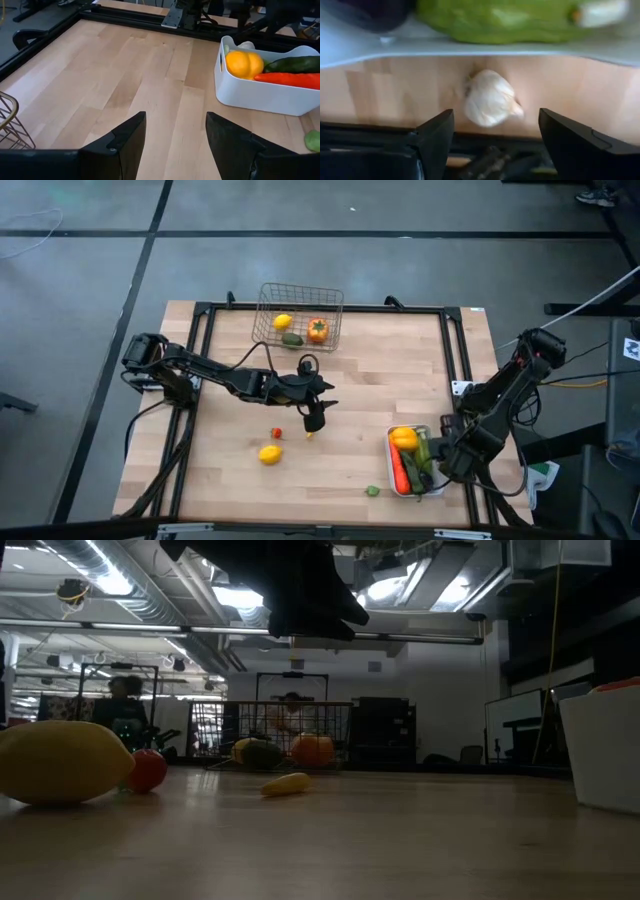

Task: Sort produce into baskets
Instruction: Put the garlic into the white bin

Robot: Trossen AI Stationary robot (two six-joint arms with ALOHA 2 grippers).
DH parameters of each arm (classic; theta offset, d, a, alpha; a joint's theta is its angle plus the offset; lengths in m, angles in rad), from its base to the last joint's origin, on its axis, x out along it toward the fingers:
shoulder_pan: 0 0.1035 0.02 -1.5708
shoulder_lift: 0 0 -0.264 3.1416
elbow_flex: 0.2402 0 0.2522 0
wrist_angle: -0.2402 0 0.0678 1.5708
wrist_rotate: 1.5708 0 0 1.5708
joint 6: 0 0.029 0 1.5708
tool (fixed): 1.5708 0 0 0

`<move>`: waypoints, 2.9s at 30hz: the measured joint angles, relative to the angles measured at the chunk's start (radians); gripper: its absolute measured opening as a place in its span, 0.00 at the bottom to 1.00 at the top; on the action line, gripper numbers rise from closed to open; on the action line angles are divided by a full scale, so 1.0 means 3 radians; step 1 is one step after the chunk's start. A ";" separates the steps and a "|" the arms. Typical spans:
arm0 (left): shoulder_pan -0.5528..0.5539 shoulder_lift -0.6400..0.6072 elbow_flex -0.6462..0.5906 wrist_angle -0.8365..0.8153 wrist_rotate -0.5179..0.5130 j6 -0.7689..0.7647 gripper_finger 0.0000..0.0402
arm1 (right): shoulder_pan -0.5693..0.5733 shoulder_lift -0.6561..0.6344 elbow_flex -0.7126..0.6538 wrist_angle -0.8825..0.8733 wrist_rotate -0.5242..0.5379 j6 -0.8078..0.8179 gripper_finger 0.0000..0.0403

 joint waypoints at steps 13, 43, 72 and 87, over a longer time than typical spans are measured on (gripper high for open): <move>0.0000 0.0000 0.0000 -0.0003 0.0000 0.0000 0.50 | -0.0004 0.0001 -0.0350 0.0465 0.0001 -0.0013 0.72; 0.0000 0.0000 0.0000 -0.0004 0.0000 0.0006 0.50 | -0.0004 0.0000 -0.0612 0.1102 0.0060 0.0000 0.72; 0.0000 0.0000 0.0000 -0.0004 0.0000 0.0009 0.50 | -0.0008 -0.0003 -0.0847 0.0941 -0.0249 -0.0020 0.58; 0.0001 0.0000 0.0000 -0.0004 0.0000 0.0009 0.50 | -0.0006 0.0009 -0.0781 0.0781 -0.0299 0.0000 0.37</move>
